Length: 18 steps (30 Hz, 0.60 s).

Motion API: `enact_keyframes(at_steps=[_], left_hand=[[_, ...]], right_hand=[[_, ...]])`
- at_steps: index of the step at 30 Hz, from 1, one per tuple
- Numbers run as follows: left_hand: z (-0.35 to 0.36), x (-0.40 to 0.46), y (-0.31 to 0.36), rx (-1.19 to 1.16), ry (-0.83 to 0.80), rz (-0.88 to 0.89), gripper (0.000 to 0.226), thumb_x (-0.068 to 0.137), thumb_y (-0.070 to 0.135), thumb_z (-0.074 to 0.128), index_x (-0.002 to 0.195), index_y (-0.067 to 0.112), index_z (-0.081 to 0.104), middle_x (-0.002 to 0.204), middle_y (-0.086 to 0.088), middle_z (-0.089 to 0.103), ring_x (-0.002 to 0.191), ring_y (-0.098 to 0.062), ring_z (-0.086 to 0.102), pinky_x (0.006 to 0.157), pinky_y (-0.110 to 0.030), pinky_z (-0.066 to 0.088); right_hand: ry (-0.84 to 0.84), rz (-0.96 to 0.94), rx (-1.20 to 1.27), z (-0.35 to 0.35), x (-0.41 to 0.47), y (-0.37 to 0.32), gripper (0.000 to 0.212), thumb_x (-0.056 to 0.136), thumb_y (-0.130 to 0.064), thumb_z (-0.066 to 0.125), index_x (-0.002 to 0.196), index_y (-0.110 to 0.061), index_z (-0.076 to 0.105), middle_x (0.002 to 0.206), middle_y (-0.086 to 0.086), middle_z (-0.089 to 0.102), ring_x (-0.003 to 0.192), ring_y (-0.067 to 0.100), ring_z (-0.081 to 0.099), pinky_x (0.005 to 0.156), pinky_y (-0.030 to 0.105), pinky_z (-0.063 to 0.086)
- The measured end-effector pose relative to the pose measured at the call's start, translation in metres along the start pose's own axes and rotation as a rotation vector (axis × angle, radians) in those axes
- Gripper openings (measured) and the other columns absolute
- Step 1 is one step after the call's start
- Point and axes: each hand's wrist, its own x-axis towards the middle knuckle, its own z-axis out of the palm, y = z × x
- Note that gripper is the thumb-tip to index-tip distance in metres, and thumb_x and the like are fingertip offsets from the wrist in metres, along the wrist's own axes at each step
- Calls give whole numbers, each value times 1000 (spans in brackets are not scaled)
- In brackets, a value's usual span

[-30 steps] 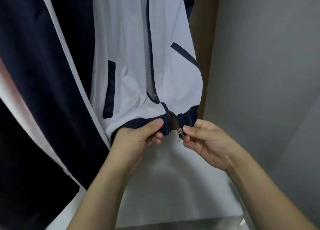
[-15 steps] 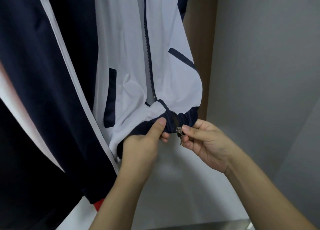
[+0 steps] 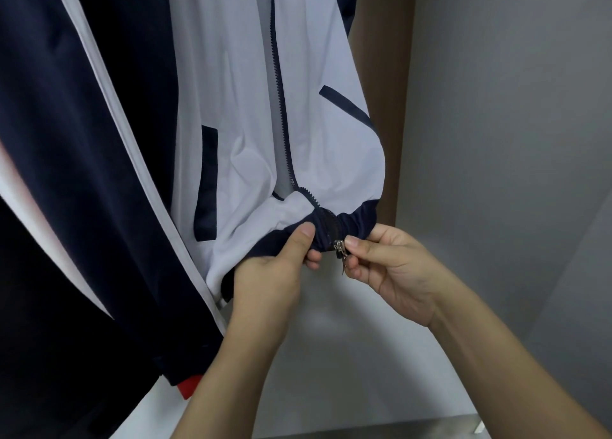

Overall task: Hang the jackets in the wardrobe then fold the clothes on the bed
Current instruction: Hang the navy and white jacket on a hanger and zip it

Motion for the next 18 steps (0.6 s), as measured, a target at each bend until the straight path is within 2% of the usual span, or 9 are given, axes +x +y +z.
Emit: enact_keyframes(at_steps=[4,8,11,16,18], left_hand=[[1,0,-2,25,-3,1,39,87,26,72,49,16,68,56,1,67,55,-1,60,55,-5,42],[-1,2,-4,-7,0,13,38,86,30,72,50,19,71,59,-1,67,60,-7,63,62,-10,48],[0,3,-5,-11,-17,36,33,87,25,71,55,19,72,58,-1,66,59,-11,63,67,-18,52],[2,1,-6,75,6,34,38,88,24,71,50,16,67,52,4,65,49,2,57,51,-3,39],[3,0,-8,146,20,48,39,86,29,71,51,15,64,47,8,61,41,4,50,45,-4,35]], right_hand=[[3,-9,-3,1,1,0,14,72,-7,67,84,-3,62,78,10,60,56,12,53,56,21,49],[8,-8,-20,0,2,1,23,72,-8,67,93,0,60,83,12,57,57,12,53,57,21,49],[4,-4,-24,2,1,2,20,73,-8,66,91,-1,61,80,11,58,57,12,53,57,21,49],[14,-17,-8,3,2,2,3,81,-3,63,81,-5,65,73,7,60,56,11,53,56,20,49],[26,-21,6,4,2,2,10,83,-1,62,76,-7,66,72,7,60,56,11,53,55,20,49]])
